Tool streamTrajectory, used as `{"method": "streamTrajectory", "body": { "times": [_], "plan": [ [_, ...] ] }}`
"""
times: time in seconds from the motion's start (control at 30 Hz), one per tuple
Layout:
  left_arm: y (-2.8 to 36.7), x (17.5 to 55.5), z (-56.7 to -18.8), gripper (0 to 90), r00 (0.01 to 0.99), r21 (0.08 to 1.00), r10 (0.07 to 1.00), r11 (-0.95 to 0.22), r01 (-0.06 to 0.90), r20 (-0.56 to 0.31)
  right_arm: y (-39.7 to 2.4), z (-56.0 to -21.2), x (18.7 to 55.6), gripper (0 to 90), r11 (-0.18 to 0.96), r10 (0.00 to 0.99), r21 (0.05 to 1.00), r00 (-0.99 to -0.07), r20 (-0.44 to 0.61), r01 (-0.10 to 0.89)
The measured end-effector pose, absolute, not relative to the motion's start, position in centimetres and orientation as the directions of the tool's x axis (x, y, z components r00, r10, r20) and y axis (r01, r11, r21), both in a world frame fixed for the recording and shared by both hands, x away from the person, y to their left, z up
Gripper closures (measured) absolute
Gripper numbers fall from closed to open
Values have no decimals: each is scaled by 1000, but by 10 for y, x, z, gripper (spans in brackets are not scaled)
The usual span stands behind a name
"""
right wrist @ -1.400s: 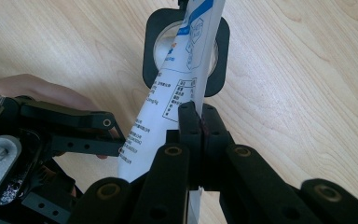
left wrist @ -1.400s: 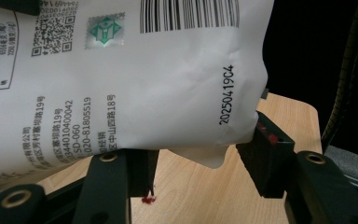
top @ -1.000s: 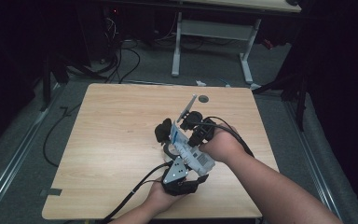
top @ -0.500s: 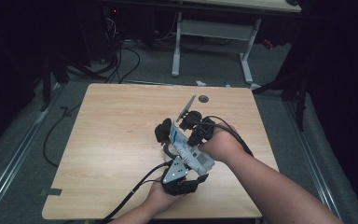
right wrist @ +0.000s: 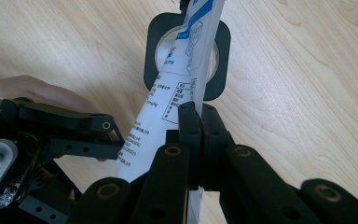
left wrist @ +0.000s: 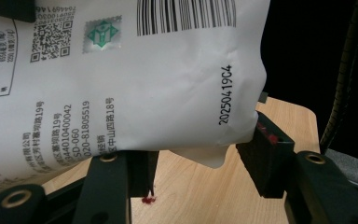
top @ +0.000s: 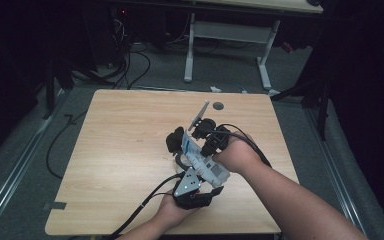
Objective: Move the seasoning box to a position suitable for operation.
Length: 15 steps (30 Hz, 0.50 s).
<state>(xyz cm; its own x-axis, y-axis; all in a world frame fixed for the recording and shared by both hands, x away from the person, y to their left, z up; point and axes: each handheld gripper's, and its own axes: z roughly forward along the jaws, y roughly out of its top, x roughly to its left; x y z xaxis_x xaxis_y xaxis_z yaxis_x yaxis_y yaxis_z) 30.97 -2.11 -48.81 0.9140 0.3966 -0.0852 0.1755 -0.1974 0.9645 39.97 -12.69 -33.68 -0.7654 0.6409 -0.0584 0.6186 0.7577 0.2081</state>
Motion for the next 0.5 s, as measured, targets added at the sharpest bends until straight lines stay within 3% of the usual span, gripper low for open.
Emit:
{"method": "streamTrajectory", "body": {
  "times": [0.5],
  "plan": [
    [-20,310,-486,506,914,965,396,-191,177,-89,-125,-336,401,899,760,638,207,-768,-59,616]
  ]
}}
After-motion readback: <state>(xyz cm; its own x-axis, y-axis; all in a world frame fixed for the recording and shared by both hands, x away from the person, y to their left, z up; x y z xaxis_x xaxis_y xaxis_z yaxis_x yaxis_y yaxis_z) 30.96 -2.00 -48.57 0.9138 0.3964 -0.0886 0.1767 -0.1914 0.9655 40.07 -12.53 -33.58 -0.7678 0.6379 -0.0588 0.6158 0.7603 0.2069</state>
